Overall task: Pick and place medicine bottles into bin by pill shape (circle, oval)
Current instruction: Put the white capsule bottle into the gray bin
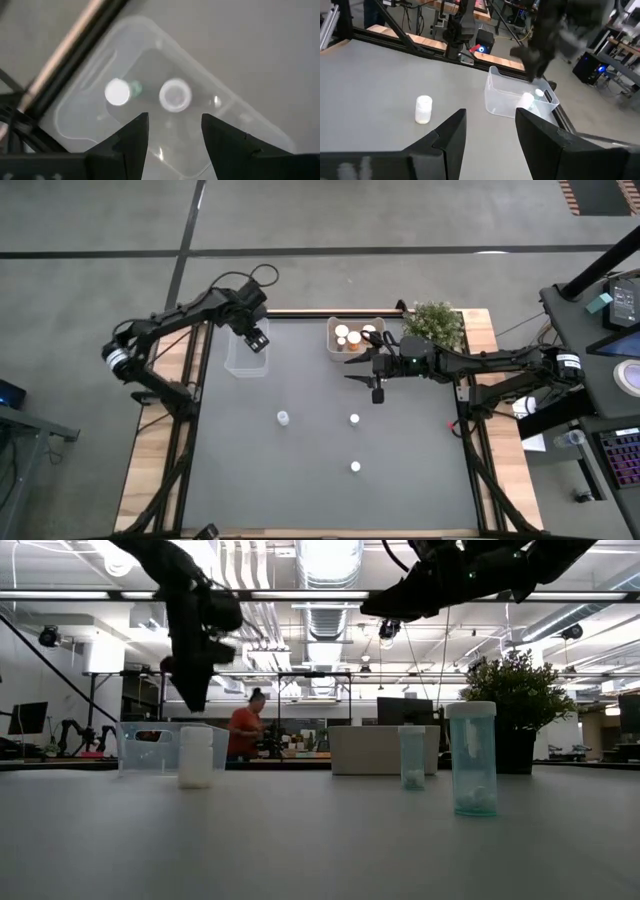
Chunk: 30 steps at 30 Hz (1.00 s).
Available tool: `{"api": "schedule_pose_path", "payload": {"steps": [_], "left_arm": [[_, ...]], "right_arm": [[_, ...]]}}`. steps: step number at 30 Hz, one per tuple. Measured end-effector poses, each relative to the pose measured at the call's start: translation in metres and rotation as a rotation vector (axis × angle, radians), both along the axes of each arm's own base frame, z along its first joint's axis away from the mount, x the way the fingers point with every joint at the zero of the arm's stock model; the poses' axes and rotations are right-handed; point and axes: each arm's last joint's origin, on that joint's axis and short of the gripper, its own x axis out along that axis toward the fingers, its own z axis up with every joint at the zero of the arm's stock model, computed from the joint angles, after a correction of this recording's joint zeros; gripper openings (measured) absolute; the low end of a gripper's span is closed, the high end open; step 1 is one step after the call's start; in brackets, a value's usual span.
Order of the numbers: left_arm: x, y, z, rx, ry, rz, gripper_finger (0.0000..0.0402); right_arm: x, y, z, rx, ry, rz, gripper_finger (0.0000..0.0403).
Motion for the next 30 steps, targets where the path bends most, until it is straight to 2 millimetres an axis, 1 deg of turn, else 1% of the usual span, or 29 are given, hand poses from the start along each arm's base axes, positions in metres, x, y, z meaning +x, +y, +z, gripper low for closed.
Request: {"api": "schedule_pose_path", "payload": {"steps": [2,4,8,14,18,22,26,30], "left_arm": [[0.0,-0.011,0.011,0.044,-0.054,-0.022,0.0168],[0.004,-0.025,0.02,0.097,-0.128,-0.063,0.0168],[0.013,-0.056,0.04,0.207,-0.298,-0.18,0.0168],[0.022,-0.101,0.053,0.336,-0.565,-0.356,0.0168],[0.023,-0.122,0.051,0.381,-0.703,-0.433,0.0168],[0.022,-0.136,0.046,0.401,-0.794,-0.482,0.0168],[0.023,-0.145,0.039,0.382,-0.801,-0.514,0.0168],[0.026,-0.151,0.031,0.366,-0.797,-0.542,0.0168]], "right_arm": [[0.0,0.0,0.0,0.044,0.001,-0.01,0.0164],[0.0,0.0,-0.002,0.099,0.017,-0.022,0.0164],[0.002,0.001,-0.013,0.215,0.092,-0.049,0.0164],[0.003,0.008,-0.023,0.356,0.172,-0.07,0.0164],[0.001,0.017,-0.027,0.437,0.241,-0.073,0.0164],[0.001,0.03,-0.026,0.511,0.349,-0.077,0.0164],[-0.001,0.047,-0.025,0.556,0.452,-0.065,0.0164],[-0.005,0.066,-0.026,0.548,0.534,-0.026,0.0164]]}}
